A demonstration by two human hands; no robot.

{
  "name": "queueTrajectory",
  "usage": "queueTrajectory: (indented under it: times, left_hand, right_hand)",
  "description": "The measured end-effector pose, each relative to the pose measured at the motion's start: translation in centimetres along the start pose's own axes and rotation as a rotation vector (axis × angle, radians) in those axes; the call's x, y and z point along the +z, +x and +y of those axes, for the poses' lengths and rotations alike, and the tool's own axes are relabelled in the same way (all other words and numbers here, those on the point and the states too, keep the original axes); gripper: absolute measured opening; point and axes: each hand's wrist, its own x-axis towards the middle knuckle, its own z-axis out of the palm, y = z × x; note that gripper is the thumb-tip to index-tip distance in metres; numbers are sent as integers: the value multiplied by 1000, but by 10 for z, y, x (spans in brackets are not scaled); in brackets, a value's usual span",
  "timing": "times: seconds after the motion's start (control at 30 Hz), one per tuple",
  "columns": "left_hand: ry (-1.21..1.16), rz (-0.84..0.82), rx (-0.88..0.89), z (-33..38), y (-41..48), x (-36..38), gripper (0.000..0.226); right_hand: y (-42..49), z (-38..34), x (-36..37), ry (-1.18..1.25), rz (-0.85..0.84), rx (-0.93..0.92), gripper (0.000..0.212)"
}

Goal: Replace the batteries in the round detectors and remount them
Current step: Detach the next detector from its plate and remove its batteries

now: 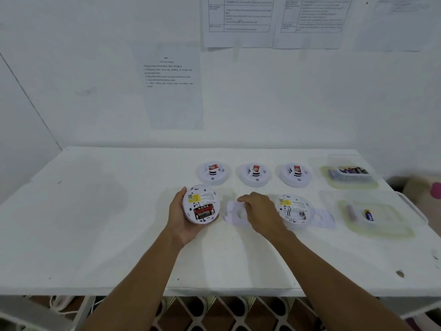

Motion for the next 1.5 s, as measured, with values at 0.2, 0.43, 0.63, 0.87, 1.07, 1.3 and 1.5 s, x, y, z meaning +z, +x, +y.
queueTrajectory:
  times: [0.2,0.43,0.63,0.87,1.07,1.3,1.5]
  left_hand:
    - [-53,-51,-33,4,5,-11,50]
    - [-78,-109,-82,3,6,-12,56]
    - [-82,-107,-102,0,7,-6,63]
    - [-104,-96,-66,-2,8,15,53]
    - [-80,-132,-55,-3,2,36,50]
    - [-7,-129,-37,-5,1,40,47]
    - [21,-134,-51,-5,0,36,48]
  right_hand:
    - [-8,-2,11,56,-102,-46,30]
    - [-10,3,9,151,-119,14,40]
    - [-9,-1,8,206,-55,86,43]
    - [3,-57,-17,341,204,-82,34]
    - [0,-77,-3,329,192,-92,32]
    - [-3,-80,2,323,256,-11,34]
    - [-13,-77,-1,381,235,-109,20]
